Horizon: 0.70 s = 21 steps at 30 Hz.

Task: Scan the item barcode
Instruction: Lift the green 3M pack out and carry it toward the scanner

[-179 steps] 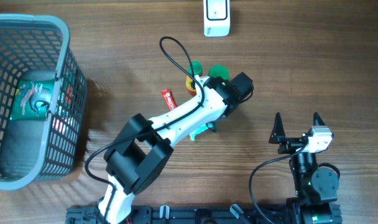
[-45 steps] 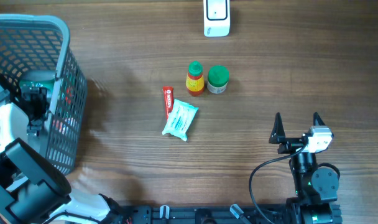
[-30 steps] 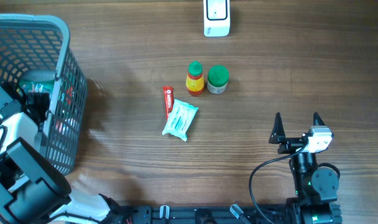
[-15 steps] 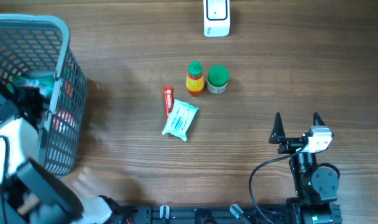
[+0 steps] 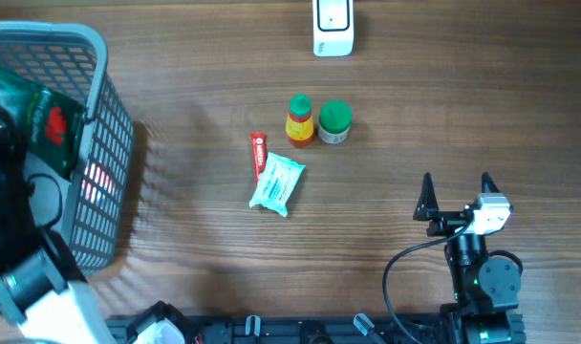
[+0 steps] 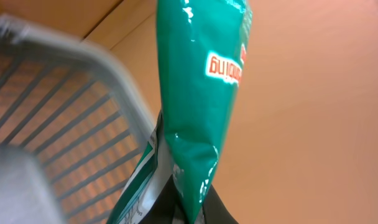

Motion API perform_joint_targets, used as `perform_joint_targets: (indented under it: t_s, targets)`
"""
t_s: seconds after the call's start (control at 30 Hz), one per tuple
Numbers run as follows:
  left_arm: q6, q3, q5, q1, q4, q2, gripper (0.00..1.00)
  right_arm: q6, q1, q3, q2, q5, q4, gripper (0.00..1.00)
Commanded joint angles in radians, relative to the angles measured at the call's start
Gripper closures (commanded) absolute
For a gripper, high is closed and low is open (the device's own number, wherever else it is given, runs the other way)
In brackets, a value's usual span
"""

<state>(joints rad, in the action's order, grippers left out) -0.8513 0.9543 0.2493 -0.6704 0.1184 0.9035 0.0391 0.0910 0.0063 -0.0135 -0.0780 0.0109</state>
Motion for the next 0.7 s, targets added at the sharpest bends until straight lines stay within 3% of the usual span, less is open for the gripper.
perform_joint_targets:
  t_s: [0.0,0.17,0.27,0.37,0.53,0.67]
  targets:
    - [-0.094,0.002,0.052,0.001,-0.041,-0.146,0.96,-0.011,0.003,-0.001,0.006,0.013,0.002,0.0]
    - [-0.129,0.002,0.393,0.046,-0.101,-0.209,0.96,-0.011,0.003,-0.001,0.006,0.013,0.002,0.0]
    - [-0.092,0.002,0.498,0.13,-0.101,-0.2,0.96,-0.011,0.003,-0.001,0.006,0.013,0.002,0.0]
    - [-0.033,0.002,0.551,0.237,-0.1,-0.19,0.96,-0.011,0.003,-0.001,0.006,0.013,0.002,0.0]
    - [0.163,0.002,0.572,0.534,-0.097,-0.138,0.96,-0.011,0.003,-0.001,0.006,0.013,0.002,0.0]
    - [0.298,0.001,0.49,0.733,-0.076,-0.048,0.96,-0.011,0.003,-0.001,0.006,0.013,0.002,0.0]
